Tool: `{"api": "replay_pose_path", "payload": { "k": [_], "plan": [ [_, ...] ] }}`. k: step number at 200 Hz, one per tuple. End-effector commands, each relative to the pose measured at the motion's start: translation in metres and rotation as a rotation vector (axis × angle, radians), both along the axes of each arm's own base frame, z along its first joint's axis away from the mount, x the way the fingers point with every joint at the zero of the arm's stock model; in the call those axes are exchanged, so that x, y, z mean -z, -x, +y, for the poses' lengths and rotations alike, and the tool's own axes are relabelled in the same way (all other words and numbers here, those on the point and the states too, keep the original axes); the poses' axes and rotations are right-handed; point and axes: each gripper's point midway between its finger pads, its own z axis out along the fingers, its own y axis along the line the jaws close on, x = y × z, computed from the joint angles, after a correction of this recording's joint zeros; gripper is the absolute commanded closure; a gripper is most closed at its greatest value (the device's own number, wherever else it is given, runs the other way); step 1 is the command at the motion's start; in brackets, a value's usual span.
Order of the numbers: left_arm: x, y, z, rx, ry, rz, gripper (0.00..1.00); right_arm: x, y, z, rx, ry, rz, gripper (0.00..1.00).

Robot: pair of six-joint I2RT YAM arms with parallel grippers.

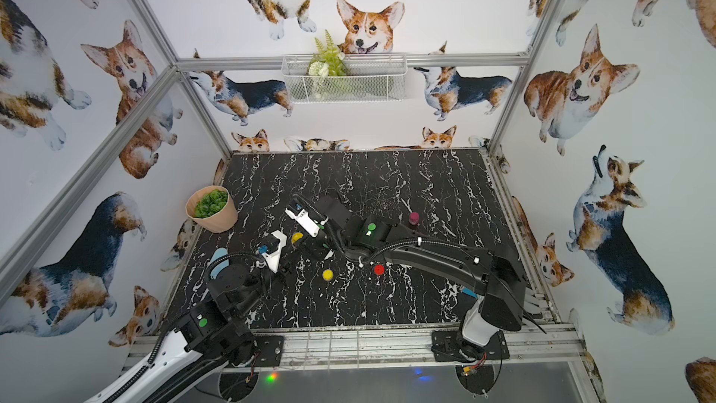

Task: Close the paint jar lid
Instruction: Adjust the paint jar, then pick up the lid from the center of the board.

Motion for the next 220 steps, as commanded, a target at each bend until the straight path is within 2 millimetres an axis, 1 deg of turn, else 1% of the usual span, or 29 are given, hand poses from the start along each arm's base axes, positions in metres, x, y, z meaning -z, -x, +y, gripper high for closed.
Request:
{"api": "replay_pose_path", "payload": {
  "k": [1, 7, 24, 46, 61, 78, 87, 98, 117, 126, 149, 164, 190, 220],
  "plan": [
    [-0.007, -0.008, 0.004, -0.049, 0.007, -0.012, 0.72, -0.012, -0.009, -0.016, 0.067, -0.026, -0.072, 0.20],
    [-0.004, -0.010, 0.005, -0.062, -0.003, -0.003, 0.72, -0.012, -0.009, -0.022, 0.081, -0.030, -0.081, 0.19],
    [-0.003, -0.011, 0.008, -0.079, -0.004, -0.002, 0.71, 0.004, -0.007, -0.041, 0.105, -0.023, -0.077, 0.19],
    [-0.010, -0.009, 0.012, -0.088, 0.015, -0.013, 0.71, 0.046, -0.003, -0.059, 0.110, 0.029, -0.054, 0.19],
    [-0.013, -0.007, 0.015, -0.094, 0.019, -0.008, 0.71, 0.075, 0.001, -0.064, 0.093, 0.063, -0.029, 0.19],
    [-0.018, -0.006, 0.017, -0.099, 0.032, -0.006, 0.71, 0.103, 0.007, -0.059, 0.051, 0.080, -0.014, 0.21],
    [-0.023, -0.006, 0.019, -0.109, 0.037, -0.005, 0.71, 0.117, 0.006, -0.056, 0.053, 0.087, 0.000, 0.22],
    [-0.031, -0.005, 0.023, -0.122, 0.045, -0.004, 0.71, 0.132, 0.007, -0.050, 0.032, 0.104, 0.022, 0.22],
    [-0.043, 0.000, 0.028, -0.126, 0.036, 0.014, 0.71, 0.151, 0.009, -0.038, 0.009, 0.127, 0.070, 0.22],
    [-0.048, 0.002, 0.030, -0.128, 0.030, 0.021, 0.71, 0.160, 0.014, -0.031, -0.022, 0.147, 0.087, 0.22],
    [-0.060, 0.009, 0.031, -0.101, 0.048, 0.021, 0.71, 0.181, 0.015, -0.019, -0.051, 0.211, 0.094, 0.22],
    [-0.063, 0.015, 0.031, -0.077, 0.057, 0.017, 0.71, 0.191, 0.013, -0.014, -0.063, 0.238, 0.101, 0.22],
    [-0.070, 0.027, 0.026, 0.001, 0.053, 0.017, 0.71, 0.209, 0.011, -0.012, -0.077, 0.290, 0.099, 0.22],
    [-0.074, 0.041, 0.021, 0.080, 0.026, 0.027, 0.71, 0.221, 0.006, -0.012, -0.064, 0.310, 0.122, 0.22]
  ]
}}
